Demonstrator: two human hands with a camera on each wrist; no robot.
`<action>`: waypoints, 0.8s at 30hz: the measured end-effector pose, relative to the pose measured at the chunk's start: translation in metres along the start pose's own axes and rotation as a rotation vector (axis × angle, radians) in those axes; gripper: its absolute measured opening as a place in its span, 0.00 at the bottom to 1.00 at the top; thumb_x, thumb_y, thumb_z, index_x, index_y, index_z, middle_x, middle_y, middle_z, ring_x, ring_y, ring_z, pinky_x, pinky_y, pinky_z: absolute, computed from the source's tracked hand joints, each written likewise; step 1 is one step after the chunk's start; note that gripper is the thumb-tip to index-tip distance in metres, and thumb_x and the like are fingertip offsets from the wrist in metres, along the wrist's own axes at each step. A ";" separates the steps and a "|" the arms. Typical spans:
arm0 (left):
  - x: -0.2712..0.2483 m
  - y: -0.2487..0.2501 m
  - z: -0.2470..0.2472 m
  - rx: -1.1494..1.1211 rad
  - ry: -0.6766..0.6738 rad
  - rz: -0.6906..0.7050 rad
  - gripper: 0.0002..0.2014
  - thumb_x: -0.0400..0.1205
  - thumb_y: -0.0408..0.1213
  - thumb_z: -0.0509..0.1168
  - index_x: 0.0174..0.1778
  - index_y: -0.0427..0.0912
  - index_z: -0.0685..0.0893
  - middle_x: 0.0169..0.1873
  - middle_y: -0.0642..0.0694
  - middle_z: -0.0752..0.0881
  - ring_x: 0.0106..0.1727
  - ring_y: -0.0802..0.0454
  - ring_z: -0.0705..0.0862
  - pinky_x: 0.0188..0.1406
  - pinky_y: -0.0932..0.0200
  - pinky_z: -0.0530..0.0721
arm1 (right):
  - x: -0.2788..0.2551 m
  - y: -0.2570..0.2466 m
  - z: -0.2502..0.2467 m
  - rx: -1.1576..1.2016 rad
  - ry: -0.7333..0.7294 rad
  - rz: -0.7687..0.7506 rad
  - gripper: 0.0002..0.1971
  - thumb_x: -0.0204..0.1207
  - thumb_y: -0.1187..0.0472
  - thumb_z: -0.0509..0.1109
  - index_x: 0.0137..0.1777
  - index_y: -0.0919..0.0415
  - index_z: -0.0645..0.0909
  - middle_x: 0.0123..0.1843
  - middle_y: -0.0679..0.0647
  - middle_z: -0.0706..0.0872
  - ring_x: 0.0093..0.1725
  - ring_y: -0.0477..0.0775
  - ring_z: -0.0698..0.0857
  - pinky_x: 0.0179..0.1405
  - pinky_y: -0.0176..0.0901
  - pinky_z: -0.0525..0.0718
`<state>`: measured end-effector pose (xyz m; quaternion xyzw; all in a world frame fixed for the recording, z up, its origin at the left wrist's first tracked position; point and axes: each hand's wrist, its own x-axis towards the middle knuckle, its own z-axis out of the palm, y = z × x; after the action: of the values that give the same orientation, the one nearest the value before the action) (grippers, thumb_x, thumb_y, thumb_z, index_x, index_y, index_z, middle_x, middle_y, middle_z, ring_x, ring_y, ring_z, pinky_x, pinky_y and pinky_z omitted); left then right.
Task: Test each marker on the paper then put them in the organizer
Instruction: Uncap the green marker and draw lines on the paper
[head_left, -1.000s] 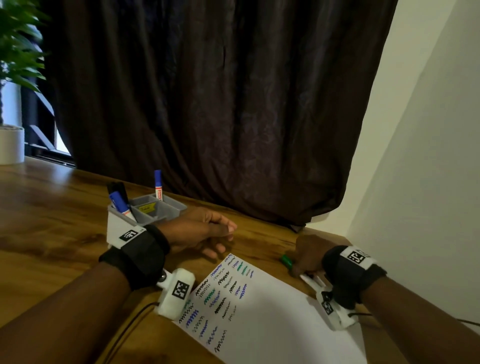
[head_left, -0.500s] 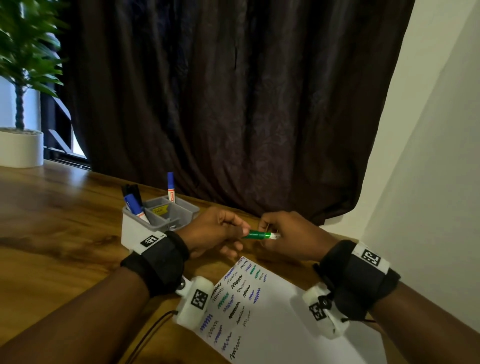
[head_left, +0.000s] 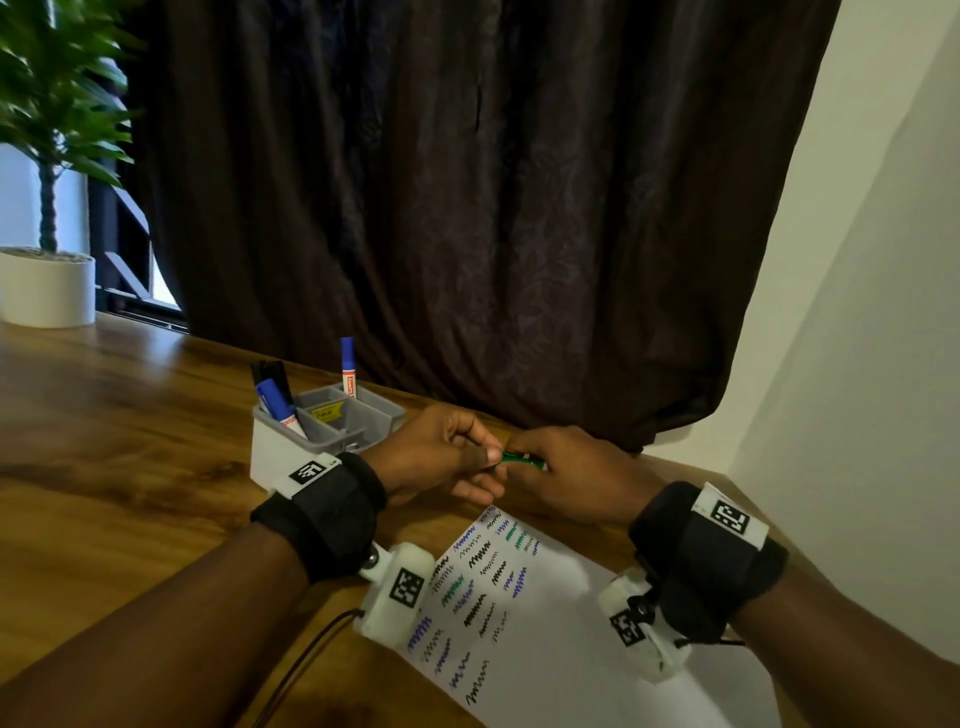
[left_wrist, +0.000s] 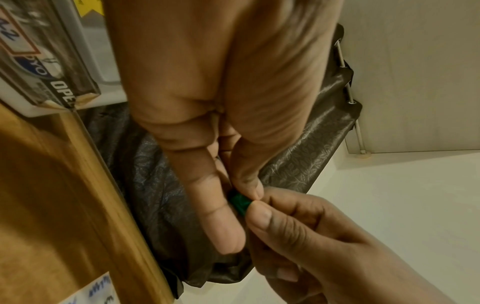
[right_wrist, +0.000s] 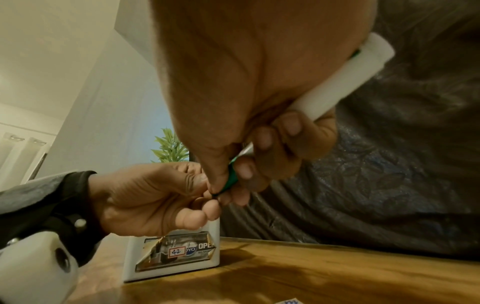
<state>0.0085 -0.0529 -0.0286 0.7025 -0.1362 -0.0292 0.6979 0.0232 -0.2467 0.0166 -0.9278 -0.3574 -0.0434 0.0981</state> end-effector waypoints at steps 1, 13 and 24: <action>0.000 -0.001 0.000 -0.003 -0.002 -0.005 0.03 0.85 0.25 0.65 0.51 0.33 0.83 0.40 0.36 0.92 0.42 0.44 0.93 0.43 0.51 0.93 | -0.001 0.000 0.000 -0.001 -0.003 -0.005 0.14 0.85 0.43 0.63 0.47 0.49 0.84 0.41 0.52 0.88 0.41 0.53 0.87 0.45 0.61 0.87; -0.001 0.000 -0.005 0.008 -0.035 -0.056 0.04 0.83 0.24 0.66 0.51 0.33 0.84 0.44 0.31 0.92 0.45 0.41 0.93 0.45 0.50 0.93 | -0.009 -0.001 0.002 0.057 -0.026 0.046 0.11 0.84 0.40 0.64 0.45 0.41 0.83 0.40 0.45 0.87 0.41 0.46 0.85 0.45 0.54 0.85; -0.006 0.000 -0.009 0.098 -0.186 -0.367 0.08 0.89 0.33 0.58 0.61 0.38 0.78 0.61 0.31 0.89 0.61 0.32 0.88 0.57 0.37 0.88 | -0.058 0.016 -0.014 0.956 -0.169 0.307 0.11 0.89 0.70 0.60 0.66 0.59 0.77 0.44 0.64 0.88 0.27 0.51 0.81 0.23 0.41 0.80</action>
<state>0.0052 -0.0425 -0.0296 0.7430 -0.0711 -0.2142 0.6301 -0.0089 -0.2990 0.0191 -0.8212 -0.2035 0.2152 0.4878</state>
